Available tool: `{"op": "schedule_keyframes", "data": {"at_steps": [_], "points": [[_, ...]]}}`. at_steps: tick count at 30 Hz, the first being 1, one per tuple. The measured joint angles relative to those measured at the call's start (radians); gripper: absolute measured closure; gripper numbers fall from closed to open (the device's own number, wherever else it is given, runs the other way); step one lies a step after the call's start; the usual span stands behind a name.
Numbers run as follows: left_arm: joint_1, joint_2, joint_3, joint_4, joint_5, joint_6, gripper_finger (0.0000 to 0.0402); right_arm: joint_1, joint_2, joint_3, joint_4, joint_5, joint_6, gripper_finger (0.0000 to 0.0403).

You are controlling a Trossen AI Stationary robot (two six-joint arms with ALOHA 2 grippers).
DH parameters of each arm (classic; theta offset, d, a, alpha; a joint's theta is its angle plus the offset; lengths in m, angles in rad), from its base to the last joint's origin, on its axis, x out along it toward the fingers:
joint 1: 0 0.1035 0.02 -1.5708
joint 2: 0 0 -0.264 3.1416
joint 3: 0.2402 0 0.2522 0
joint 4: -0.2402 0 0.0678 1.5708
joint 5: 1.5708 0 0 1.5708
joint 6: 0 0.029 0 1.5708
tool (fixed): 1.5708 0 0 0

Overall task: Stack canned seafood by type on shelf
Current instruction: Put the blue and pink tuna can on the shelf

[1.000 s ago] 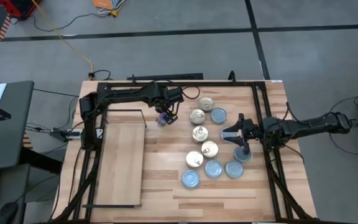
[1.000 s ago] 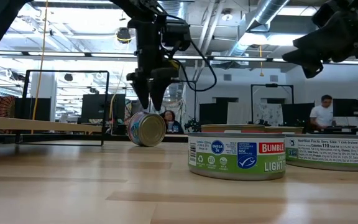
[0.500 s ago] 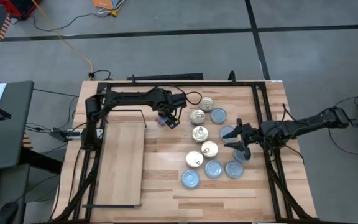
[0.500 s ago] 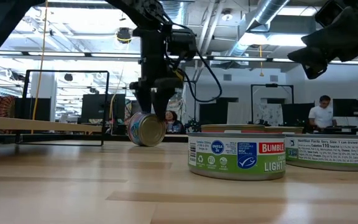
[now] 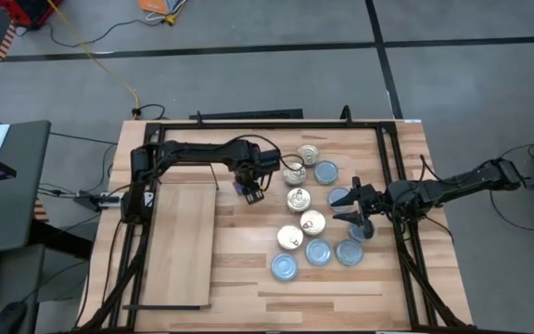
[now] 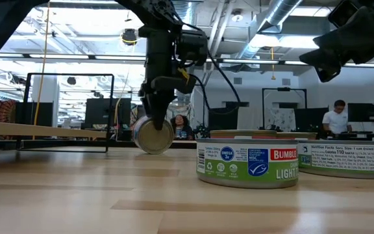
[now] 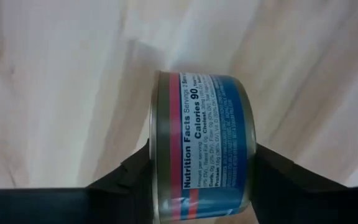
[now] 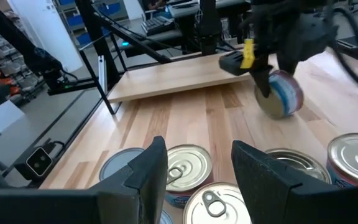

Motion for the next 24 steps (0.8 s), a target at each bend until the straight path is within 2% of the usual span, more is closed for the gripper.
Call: {"op": "schedule_keyframes", "data": {"at_steps": [3,7,9,11,14,18,21,24], "points": [[-0.04,-0.01,0.0,0.0,0.009,0.039,0.0217,0.0,0.0,0.0,0.005,0.0,0.0,0.0198],[-0.132,-0.041,0.028,0.017,0.15,0.078,0.0217,-0.003,0.0,0.0,0.005,0.0,-0.019,0.0198],[-0.202,-0.053,0.058,0.007,0.165,0.084,0.0217,-0.012,-0.002,0.0,0.007,0.0,-0.034,0.0198],[-0.273,-0.057,0.083,-0.036,0.11,0.101,0.0217,-0.026,-0.003,0.0,0.023,0.0,-0.056,0.0198],[-0.372,-0.057,0.105,-0.171,-0.073,0.084,0.0217,-0.055,-0.003,0.0,0.056,0.0,-0.093,0.0198],[-0.485,-0.057,0.091,-0.353,-0.299,-0.094,0.0214,-0.095,-0.003,0.0,0.1,0.0,-0.115,0.0198],[-0.561,-0.057,0.067,-0.461,-0.362,-0.253,0.021,-0.114,-0.003,0.0,0.132,0.0,-0.115,0.0198],[-0.625,-0.06,0.043,-0.465,-0.393,-0.357,0.0211,-0.115,-0.002,0.0,0.163,0.0,-0.115,0.0198]]}}
